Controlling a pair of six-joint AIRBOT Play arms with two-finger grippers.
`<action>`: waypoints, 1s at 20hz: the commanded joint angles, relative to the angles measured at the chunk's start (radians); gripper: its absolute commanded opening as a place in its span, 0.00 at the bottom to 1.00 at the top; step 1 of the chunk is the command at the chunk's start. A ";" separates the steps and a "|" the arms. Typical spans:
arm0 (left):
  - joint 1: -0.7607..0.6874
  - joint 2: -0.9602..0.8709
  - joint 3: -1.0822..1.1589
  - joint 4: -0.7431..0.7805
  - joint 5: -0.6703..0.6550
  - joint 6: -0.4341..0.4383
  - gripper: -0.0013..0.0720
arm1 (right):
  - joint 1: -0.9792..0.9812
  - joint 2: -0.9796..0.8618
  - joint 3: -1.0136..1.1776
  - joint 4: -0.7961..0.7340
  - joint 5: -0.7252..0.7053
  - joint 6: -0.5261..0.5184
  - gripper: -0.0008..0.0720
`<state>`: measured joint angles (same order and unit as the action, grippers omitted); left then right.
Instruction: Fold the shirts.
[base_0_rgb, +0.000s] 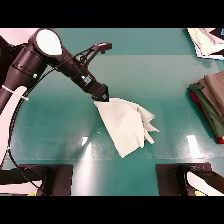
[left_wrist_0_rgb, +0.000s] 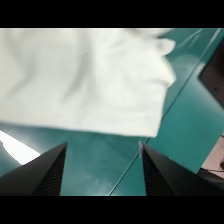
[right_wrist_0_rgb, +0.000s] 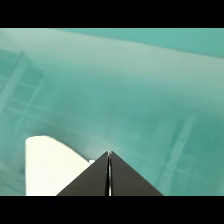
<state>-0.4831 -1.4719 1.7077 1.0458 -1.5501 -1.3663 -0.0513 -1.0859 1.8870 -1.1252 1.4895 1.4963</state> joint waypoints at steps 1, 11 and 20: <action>0.019 0.018 -0.076 0.077 -0.013 -0.049 0.75 | 0.000 0.001 0.001 -0.002 0.018 -0.001 0.04; -0.079 0.169 -0.895 -0.322 0.545 -0.037 0.75 | 0.000 -0.005 0.000 -0.003 0.005 -0.001 0.04; -0.232 0.167 -0.954 -0.362 0.849 -0.064 0.75 | 0.000 -0.005 0.000 -0.003 0.003 -0.001 0.04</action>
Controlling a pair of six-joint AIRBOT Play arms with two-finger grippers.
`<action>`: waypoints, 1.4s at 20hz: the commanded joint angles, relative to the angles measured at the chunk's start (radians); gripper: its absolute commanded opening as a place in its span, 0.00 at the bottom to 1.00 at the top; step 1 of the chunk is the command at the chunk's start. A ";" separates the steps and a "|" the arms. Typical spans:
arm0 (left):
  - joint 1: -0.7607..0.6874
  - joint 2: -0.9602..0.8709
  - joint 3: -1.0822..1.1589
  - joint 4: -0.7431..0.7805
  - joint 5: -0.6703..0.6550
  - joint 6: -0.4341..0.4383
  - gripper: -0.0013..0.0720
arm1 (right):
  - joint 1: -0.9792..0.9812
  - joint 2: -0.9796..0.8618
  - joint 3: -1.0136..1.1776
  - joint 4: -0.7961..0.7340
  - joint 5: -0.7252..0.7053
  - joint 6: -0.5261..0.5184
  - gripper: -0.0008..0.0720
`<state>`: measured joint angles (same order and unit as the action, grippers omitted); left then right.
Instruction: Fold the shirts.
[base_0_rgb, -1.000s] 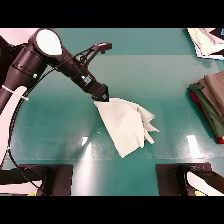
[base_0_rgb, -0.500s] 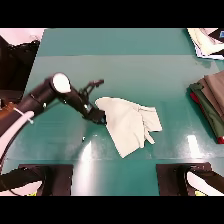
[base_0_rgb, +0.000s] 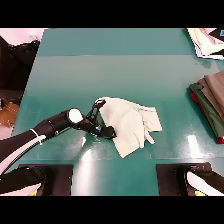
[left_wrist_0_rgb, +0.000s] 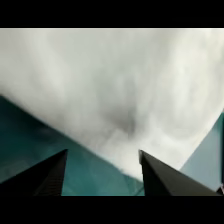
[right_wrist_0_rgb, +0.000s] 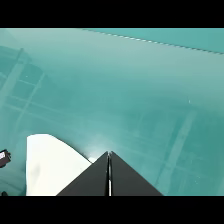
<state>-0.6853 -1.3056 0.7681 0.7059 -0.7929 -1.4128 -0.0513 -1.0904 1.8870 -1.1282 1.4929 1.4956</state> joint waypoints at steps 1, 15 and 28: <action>-0.029 0.001 -0.014 -0.030 0.100 -0.026 0.75 | 0.000 0.000 0.000 0.000 0.000 0.000 0.04; 0.230 0.280 0.262 0.408 -0.389 -0.028 0.05 | 0.000 -0.001 -0.064 -0.063 0.072 0.000 0.04; 0.329 0.369 0.384 0.468 -0.505 -0.029 0.05 | 0.258 -0.155 -0.851 0.051 -0.314 -0.256 0.71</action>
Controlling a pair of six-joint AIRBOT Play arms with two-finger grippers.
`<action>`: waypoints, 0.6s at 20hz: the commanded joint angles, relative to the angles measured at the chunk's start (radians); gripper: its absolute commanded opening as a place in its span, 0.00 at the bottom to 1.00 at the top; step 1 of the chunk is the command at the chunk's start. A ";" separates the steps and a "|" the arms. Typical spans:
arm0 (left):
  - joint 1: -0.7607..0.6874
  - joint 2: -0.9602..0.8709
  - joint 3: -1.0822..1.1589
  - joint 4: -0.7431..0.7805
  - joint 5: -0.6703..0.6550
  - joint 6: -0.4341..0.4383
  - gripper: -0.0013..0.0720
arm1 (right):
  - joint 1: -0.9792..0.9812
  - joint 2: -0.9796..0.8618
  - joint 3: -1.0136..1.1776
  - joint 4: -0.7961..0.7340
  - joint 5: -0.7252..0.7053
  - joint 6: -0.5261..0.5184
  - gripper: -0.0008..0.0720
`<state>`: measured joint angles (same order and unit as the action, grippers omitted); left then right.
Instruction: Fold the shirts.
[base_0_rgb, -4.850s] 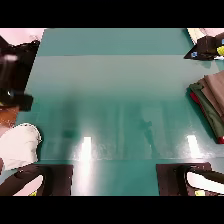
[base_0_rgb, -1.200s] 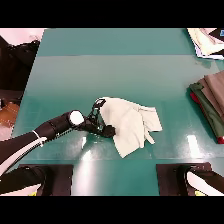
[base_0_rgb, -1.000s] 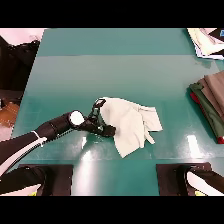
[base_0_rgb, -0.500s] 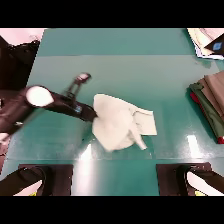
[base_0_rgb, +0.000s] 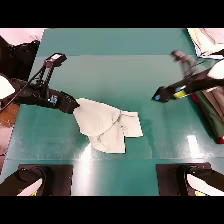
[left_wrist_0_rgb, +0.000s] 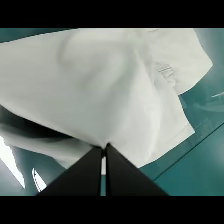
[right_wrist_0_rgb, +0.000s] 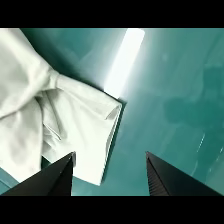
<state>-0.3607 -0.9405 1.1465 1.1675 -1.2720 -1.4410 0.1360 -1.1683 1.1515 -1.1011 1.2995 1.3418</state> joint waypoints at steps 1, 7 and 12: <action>0.004 0.003 0.005 0.007 -0.030 -0.001 0.05 | 0.092 -0.127 -0.115 0.032 -0.142 -0.132 0.71; 0.004 0.003 0.005 0.007 -0.039 -0.029 0.05 | 0.172 -0.368 0.030 0.035 -0.155 -0.246 0.71; 0.004 0.003 0.005 0.006 -0.046 -0.029 0.05 | 0.209 -0.504 0.159 0.035 0.023 -0.270 0.71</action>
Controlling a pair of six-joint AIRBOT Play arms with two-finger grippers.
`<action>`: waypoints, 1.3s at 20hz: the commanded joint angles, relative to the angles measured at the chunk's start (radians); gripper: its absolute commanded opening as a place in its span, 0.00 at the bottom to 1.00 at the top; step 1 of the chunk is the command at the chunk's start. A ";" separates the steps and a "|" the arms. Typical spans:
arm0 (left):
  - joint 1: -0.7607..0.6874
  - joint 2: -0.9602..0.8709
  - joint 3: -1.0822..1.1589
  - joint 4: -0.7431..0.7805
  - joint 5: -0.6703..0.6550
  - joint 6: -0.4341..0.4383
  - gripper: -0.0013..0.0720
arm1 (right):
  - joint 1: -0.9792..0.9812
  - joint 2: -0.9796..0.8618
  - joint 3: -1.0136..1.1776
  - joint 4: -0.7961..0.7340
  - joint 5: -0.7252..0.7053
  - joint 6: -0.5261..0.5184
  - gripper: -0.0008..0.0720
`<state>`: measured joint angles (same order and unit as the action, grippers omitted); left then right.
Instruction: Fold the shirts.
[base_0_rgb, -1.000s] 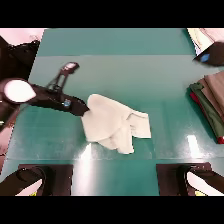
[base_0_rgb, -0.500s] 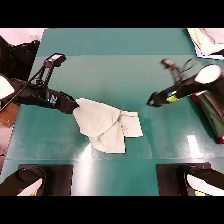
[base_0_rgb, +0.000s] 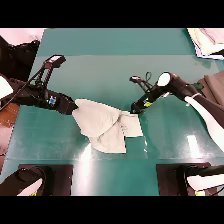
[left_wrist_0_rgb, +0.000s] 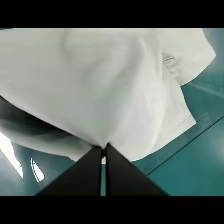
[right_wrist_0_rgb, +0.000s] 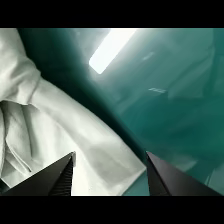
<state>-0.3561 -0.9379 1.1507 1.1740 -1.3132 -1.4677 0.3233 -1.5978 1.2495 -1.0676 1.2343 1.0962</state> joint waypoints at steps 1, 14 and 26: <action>0.000 0.001 0.001 0.000 -0.005 -0.003 0.05 | 0.028 -0.083 0.068 0.000 0.094 -0.025 0.71; 0.000 0.002 0.249 0.143 -0.034 0.000 0.05 | -0.026 0.119 0.286 -0.031 0.050 0.044 0.03; 0.000 0.008 0.972 0.205 -0.111 0.000 0.05 | -0.337 0.658 0.727 -0.112 0.041 0.192 0.03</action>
<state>-0.3576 -0.9321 2.0258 1.4147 -1.4235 -1.4681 0.0551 -1.0428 1.9186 -1.1572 1.2816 1.2716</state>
